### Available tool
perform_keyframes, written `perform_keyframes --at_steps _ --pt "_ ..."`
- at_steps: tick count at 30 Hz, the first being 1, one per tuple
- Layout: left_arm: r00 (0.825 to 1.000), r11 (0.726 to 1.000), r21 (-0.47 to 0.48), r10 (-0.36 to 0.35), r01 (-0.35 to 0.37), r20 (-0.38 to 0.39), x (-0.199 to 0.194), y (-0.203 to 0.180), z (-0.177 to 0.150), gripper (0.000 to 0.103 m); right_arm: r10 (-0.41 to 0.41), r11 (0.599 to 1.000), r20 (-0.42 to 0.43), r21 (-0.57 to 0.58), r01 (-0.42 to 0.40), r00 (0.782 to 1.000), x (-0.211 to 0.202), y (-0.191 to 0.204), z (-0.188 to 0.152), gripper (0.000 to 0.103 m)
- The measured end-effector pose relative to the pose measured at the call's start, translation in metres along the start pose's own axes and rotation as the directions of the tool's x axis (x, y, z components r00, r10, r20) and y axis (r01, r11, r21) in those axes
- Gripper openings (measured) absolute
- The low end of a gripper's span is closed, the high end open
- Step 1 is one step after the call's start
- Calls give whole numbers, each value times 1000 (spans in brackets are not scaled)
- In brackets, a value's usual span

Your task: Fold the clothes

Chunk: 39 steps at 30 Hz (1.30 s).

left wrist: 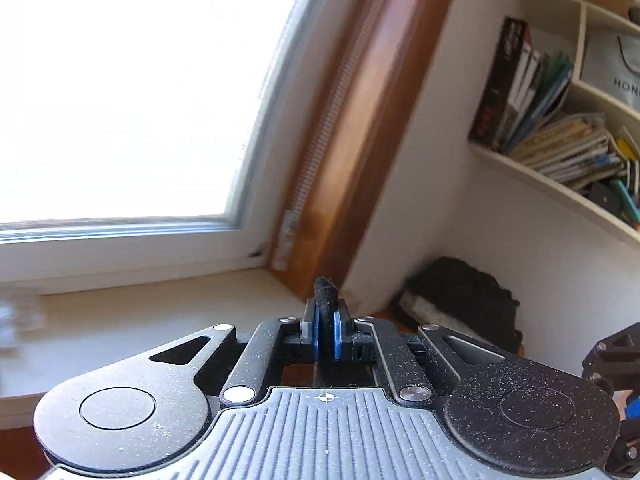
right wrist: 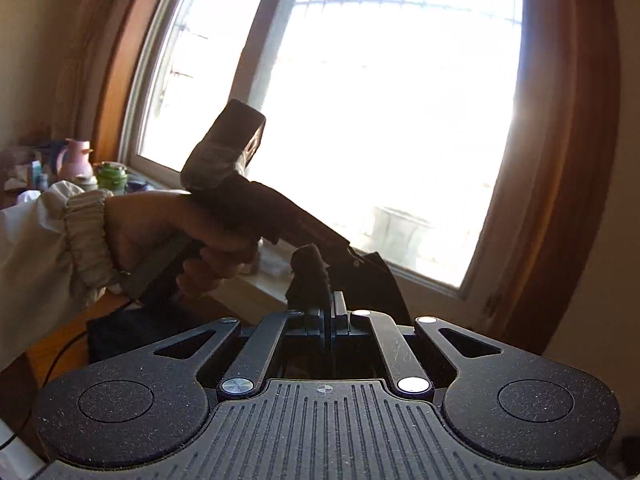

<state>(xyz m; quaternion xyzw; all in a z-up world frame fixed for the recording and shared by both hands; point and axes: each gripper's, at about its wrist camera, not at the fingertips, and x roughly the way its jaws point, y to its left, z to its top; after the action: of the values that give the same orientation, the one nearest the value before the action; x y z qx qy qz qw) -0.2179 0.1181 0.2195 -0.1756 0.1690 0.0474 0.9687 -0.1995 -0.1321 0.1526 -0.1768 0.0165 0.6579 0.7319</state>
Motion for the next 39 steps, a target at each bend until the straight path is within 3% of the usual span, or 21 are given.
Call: perform_keyframes --at_steps 7,13,21,25,28,34,39 --pt "998 998 -28 59 -58 22 -71 48 -11 7 121 990 15 -71 -119 993 31 69 30 4" --pt "995 995 -44 88 -86 38 -101 65 -12 7 169 978 27 -126 -164 985 61 104 48 4" --pt "992 995 -91 59 -49 111 -117 51 13 7 106 987 124 -133 -89 987 13 55 74 4" --pt "990 998 -36 56 -51 133 -114 20 30 7 32 993 184 -114 -11 982 -13 26 88 4" --pt "989 999 -19 46 -43 141 -117 13 37 7 26 997 208 -75 -11 978 -25 9 91 4" --pt "992 996 7 93 -94 88 -135 43 19 7 124 989 180 -101 -107 976 -12 28 81 4" --pt "984 984 3 179 -179 -21 -133 91 -30 7 239 965 81 -130 -228 967 40 73 55 4"
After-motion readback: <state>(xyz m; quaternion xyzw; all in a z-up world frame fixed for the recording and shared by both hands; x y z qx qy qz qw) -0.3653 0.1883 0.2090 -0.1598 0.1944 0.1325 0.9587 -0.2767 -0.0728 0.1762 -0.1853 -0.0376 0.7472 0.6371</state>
